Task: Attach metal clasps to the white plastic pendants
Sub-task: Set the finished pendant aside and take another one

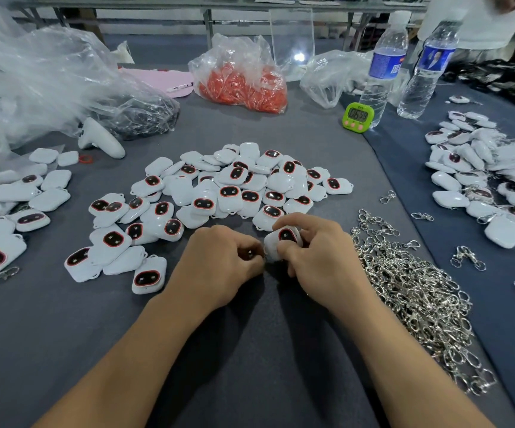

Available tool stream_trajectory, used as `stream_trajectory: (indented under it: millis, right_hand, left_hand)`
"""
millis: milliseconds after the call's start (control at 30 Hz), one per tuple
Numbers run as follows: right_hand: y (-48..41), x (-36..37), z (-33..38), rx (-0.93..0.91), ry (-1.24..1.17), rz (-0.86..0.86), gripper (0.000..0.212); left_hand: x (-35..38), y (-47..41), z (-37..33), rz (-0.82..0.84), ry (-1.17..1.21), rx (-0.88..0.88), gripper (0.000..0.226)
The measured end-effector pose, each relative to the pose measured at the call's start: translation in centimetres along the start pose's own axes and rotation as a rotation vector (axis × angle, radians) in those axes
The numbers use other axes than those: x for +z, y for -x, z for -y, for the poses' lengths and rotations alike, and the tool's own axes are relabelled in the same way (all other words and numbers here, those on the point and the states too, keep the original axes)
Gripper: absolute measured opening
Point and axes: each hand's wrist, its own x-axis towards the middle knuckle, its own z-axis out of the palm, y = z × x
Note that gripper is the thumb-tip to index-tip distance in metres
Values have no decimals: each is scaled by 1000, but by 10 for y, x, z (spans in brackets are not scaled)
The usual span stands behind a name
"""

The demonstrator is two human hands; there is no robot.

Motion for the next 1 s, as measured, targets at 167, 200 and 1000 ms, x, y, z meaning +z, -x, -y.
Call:
stream_trajectory:
  millis: [167,200,1000]
  right_hand:
    - [4,-1,1,-66,48,-26,22]
    - [5,0,0,-70,46,-45,21]
    - [-5,-1,-4,198,-469,91,20]
  left_hand:
    - [4,4,-4,-58,-164,46,11]
    - [4,4,-5,-67,-191,57,12]
    - [7,8,-8,-283,45,44,14]
